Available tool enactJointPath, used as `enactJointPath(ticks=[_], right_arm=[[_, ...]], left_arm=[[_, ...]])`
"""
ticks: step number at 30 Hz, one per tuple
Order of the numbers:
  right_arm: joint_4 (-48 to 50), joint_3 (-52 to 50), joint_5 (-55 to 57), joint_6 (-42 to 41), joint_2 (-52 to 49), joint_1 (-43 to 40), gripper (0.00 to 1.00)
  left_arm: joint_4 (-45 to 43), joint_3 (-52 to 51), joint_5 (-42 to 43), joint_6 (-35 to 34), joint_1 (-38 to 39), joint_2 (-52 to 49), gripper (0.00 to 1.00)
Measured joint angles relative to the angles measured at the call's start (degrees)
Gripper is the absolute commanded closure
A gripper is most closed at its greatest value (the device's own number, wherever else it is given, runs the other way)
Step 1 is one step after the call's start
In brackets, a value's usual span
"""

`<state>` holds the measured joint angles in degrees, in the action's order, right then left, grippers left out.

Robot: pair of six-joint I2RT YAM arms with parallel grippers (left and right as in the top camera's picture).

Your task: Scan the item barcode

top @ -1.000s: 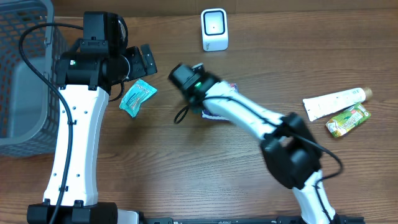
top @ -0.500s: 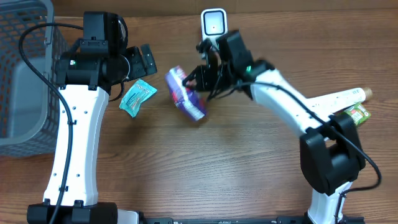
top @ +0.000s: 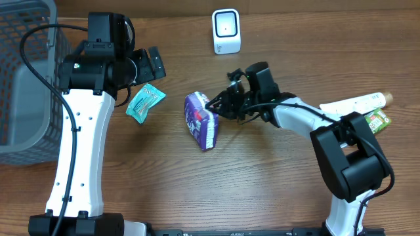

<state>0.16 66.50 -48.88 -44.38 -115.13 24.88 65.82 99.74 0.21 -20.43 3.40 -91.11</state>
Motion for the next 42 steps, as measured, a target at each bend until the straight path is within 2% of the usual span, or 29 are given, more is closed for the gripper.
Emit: enactJointPath(ticks=[4,6,8,11,13,18,25,31,36,37,39,42], right_arm=[[-4.42,-0.07,0.96,4.15,0.00,-3.58,0.66],[-8.39,-0.07,1.70,7.02,0.00,-5.64,0.51],[-13.66,0.13,2.80,11.23,0.00,-7.82,0.44],[-26.64,2.73,6.29,19.63,0.24,-11.04,0.35],[-32.17,5.07,7.74,24.41,0.57,-12.48,0.23],[-45.83,14.99,12.31,36.76,2.32,-14.75,0.02],[-47.60,17.99,14.64,44.04,3.82,-13.97,0.00],[-49.24,17.97,13.18,46.16,2.78,-10.01,0.27],[-47.58,17.97,10.80,44.52,2.78,-2.91,0.38],[-46.38,17.97,10.40,43.67,2.78,-0.87,0.53],[-43.60,17.92,9.68,41.24,2.78,4.33,0.74],[-40.65,17.92,9.86,35.93,2.75,9.31,0.92]], left_arm=[[0.00,0.00,0.02,0.00,0.00,0.00,0.01],[0.00,0.00,0.02,0.00,0.00,0.00,0.00],[0.02,0.00,0.02,0.00,0.00,0.00,0.00],[0.00,0.00,0.00,0.00,0.00,0.00,0.01],[0.00,0.00,0.00,0.00,0.00,0.00,0.00],[0.00,0.00,0.02,0.00,0.00,0.00,0.01],[-0.02,0.00,0.00,0.00,0.00,0.00,0.00],[0.00,0.00,0.02,0.00,0.00,0.00,0.01],[0.00,0.00,0.02,0.00,0.00,0.00,0.00],[0.00,0.00,0.02,0.00,0.00,0.00,0.00],[0.00,0.00,0.02,0.00,0.00,0.00,0.00],[0.00,0.00,0.00,0.00,0.00,0.00,0.01]])
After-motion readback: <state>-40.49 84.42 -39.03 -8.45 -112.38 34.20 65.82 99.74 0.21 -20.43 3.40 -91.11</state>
